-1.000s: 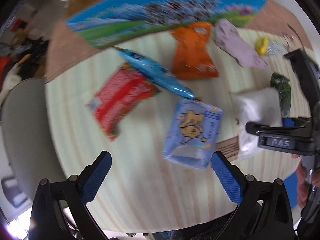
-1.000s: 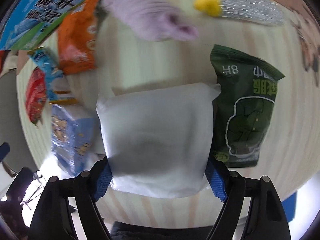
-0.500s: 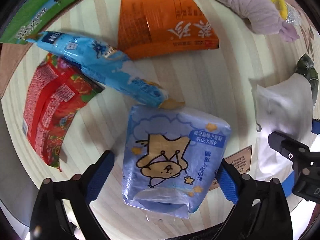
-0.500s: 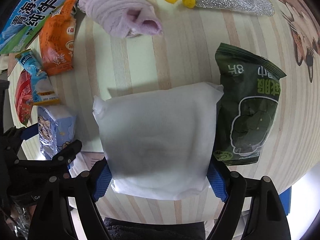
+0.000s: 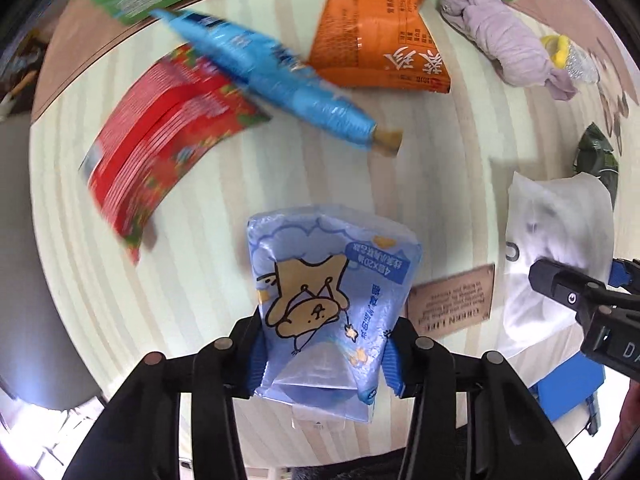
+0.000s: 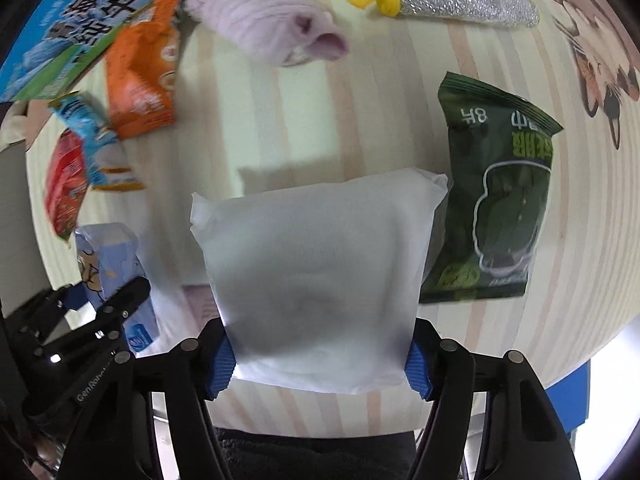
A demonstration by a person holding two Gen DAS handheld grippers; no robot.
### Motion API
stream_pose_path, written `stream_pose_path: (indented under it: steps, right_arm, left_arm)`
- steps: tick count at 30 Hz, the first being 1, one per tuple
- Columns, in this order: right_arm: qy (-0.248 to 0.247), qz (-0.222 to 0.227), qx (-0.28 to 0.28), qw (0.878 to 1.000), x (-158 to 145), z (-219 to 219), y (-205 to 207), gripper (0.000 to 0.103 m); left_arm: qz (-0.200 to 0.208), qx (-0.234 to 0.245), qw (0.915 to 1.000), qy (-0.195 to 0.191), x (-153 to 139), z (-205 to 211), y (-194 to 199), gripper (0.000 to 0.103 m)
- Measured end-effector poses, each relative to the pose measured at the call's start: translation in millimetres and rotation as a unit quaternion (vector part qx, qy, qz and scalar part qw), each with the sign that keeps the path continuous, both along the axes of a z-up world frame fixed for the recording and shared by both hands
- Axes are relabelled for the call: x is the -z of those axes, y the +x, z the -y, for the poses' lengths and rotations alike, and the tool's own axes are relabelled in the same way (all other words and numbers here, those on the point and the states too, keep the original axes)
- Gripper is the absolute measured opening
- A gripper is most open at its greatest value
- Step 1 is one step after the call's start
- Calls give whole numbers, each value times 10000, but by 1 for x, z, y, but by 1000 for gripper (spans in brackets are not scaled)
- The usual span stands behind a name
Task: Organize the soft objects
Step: 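Grasp the white soft pack with the right tool while the left tool grasps the blue bear-print pack, then lower the white pack into the box with the right tool while the left releases the blue pack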
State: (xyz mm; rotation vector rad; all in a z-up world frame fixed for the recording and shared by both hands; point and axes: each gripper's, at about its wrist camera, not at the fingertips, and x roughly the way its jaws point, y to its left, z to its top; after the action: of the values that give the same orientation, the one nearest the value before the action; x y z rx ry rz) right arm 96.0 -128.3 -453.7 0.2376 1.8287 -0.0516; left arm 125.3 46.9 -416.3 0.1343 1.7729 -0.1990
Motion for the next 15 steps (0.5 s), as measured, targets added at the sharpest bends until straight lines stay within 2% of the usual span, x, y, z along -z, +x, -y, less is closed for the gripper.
stream_pose_path:
  steps: [5, 8, 10, 12, 14, 15]
  right_arm:
    - [278, 274, -43, 9992, -31, -11, -9, 69]
    - [492, 583, -120, 9970, -69, -14, -2, 69]
    - [620, 861, -130, 9943, -97, -12, 9, 69]
    - [713, 1106, -123, 9912, -122, -5, 49, 69]
    - [773, 1374, -198, 9873, -150, 3, 77, 69]
    - [793, 1533, -291, 9846, -164, 2, 97, 69]
  left_arm:
    - [234, -336, 9988, -282, -30, -27, -12, 43]
    - [521, -573, 9955, -547, -71, -41, 3, 43]
    - [826, -699, 9915, -718, -110, -45, 20, 43]
    - [1110, -740, 9872, -870, -148, -33, 46, 43]
    - [1270, -764, 9838, -1007, -174, -28, 81, 43]
    - [1332, -785, 9827, -1021, -174, 0, 91, 43]
